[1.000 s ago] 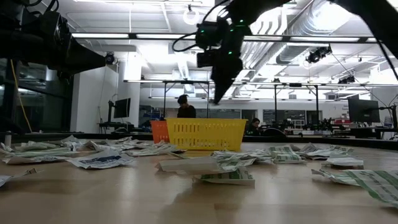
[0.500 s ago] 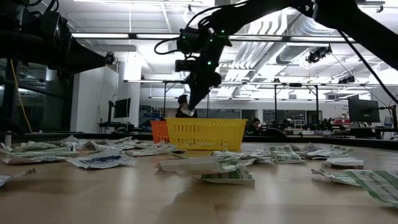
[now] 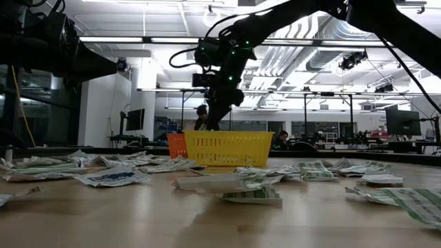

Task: Pick & Place First Aid Supplies
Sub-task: Put the bandage into the bottom orange bin, then put the ointment pack into the bottom yellow bin

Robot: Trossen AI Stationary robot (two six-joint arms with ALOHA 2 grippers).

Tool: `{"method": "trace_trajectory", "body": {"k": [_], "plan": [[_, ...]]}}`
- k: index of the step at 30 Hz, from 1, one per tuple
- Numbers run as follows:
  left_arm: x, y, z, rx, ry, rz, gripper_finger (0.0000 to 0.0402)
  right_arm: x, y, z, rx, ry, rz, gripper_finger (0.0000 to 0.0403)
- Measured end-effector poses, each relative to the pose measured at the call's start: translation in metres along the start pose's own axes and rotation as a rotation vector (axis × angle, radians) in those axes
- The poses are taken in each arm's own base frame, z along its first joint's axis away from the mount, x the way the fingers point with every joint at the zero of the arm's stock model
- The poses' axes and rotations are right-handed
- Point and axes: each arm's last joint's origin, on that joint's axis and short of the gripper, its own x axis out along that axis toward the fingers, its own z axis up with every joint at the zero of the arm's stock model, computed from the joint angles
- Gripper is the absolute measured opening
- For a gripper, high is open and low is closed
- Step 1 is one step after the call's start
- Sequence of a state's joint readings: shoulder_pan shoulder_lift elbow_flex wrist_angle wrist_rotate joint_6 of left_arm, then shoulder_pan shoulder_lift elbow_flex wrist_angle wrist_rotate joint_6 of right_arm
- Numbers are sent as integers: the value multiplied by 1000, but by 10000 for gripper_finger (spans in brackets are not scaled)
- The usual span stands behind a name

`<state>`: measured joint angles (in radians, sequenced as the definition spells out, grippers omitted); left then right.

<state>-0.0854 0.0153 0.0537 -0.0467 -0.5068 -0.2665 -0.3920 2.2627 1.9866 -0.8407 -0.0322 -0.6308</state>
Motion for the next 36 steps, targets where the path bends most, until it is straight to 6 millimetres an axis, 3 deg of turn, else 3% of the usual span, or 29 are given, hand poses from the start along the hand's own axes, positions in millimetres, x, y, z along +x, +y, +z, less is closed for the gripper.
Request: {"method": "trace_trajectory", "body": {"k": [10,36], "plan": [[0,0,0,0,0,0,73,-3,2,-4,77,35,19,97],[0,0,0,0,0,0,73,-107,28,-25,541,264,105,110]]}}
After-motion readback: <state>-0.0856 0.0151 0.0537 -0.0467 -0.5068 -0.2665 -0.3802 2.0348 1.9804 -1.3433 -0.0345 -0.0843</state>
